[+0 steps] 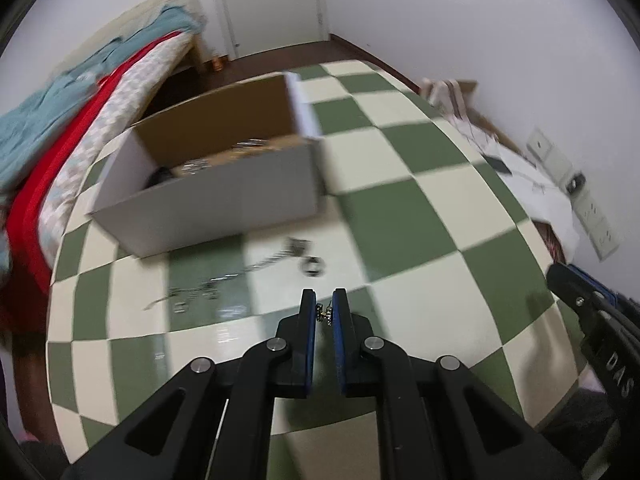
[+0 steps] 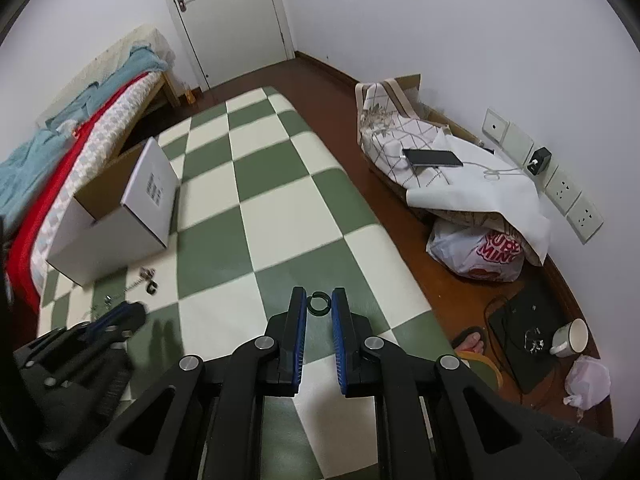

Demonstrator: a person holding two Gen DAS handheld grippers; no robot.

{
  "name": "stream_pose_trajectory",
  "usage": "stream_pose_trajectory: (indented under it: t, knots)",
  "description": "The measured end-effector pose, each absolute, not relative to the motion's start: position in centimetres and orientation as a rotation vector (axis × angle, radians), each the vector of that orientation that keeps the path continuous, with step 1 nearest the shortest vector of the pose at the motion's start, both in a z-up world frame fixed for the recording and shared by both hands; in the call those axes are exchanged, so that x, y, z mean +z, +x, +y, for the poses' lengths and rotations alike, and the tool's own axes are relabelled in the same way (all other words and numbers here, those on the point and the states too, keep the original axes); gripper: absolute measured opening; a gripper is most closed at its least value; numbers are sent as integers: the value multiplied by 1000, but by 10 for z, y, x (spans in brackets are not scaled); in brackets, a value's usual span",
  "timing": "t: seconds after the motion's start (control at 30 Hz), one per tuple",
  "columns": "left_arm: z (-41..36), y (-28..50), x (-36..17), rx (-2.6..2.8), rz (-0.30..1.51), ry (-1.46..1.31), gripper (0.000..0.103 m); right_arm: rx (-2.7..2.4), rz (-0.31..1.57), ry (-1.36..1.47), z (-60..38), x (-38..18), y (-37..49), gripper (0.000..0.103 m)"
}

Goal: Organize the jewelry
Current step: 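Carry the ring and stud over the white box and open both tools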

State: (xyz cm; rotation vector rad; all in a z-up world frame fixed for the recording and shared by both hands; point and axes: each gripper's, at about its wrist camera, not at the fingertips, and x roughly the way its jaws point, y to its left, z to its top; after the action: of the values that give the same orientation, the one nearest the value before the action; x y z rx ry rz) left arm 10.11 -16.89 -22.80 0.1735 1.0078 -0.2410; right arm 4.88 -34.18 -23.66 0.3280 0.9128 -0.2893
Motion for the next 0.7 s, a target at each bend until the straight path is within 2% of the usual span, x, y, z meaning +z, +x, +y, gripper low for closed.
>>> stream_pose_trajectory:
  t: [0.23,0.5,0.7]
  knots:
    - [-111,111,-203,-190,1009,32,6,-268,892,362,-341,-226,48,13]
    - [-94,113,-199,-229,1040,-100,6,-238,890,386,-336,-220,45,13]
    - [-84,130,-156,-237,981,-73,6,-122,863,424,-325,-186,65,13]
